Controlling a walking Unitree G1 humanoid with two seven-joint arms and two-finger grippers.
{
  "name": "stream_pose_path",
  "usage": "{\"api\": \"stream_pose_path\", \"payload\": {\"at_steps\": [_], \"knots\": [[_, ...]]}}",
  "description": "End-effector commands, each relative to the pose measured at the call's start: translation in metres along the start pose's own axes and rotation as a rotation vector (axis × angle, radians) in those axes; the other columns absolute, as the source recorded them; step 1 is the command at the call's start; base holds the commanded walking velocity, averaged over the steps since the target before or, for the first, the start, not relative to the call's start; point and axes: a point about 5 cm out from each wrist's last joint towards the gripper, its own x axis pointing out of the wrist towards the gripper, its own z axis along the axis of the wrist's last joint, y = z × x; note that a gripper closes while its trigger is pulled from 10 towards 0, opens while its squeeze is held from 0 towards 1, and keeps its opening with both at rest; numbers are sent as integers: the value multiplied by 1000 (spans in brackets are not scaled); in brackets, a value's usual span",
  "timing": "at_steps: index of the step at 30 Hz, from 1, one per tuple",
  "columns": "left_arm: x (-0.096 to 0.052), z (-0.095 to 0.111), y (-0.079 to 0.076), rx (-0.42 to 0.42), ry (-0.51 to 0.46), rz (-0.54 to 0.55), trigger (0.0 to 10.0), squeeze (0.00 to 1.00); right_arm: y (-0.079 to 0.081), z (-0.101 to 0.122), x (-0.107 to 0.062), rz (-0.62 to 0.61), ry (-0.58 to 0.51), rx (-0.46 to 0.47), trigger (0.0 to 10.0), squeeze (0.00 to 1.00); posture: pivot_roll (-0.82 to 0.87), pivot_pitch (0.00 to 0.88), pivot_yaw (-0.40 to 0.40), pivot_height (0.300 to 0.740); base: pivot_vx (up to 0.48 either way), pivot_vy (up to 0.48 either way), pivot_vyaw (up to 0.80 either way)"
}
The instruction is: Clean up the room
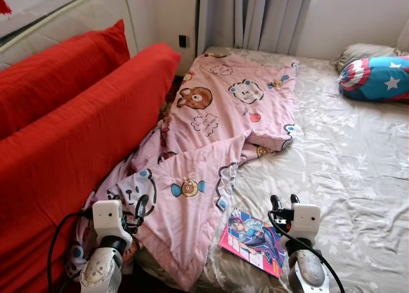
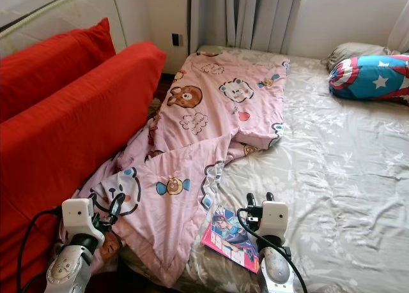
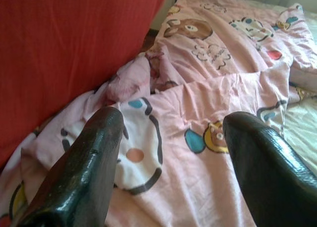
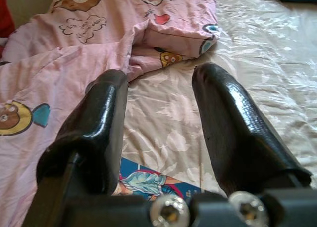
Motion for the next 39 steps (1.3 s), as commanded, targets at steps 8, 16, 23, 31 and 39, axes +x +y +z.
{"api": "stream_pose_path", "payload": {"at_steps": [8, 16, 23, 31, 39], "knots": [[-3, -1, -1, -2, 12, -2, 10000, 0, -2, -5, -1, 2, 28, 0, 10000, 0, -23, 137, -43, 676, 0, 0, 0], [-3, -1, 0, -2, 14, -1, 10000, 0, -1, -4, -1, 16, 19, 5, 10000, 0, -19, 144, -44, 651, 0, 0, 0], [-6, -3, 0, -2, 19, -2, 10000, 0, 0, -6, -2, 14, 24, 9, 10000, 0, -18, 144, -44, 651, 0, 0, 0], [-6, -2, 0, -2, 19, -3, 10000, 0, 0, -8, -1, 9, 40, 13, 10000, 0, -17, 145, -43, 651, 0, 0, 0], [-6, -3, 0, -1, 24, -1, 10000, 0, 2, -7, -2, 9, 32, 26, 10000, 0, -15, 145, -44, 621, 0, 0, 0]]}}
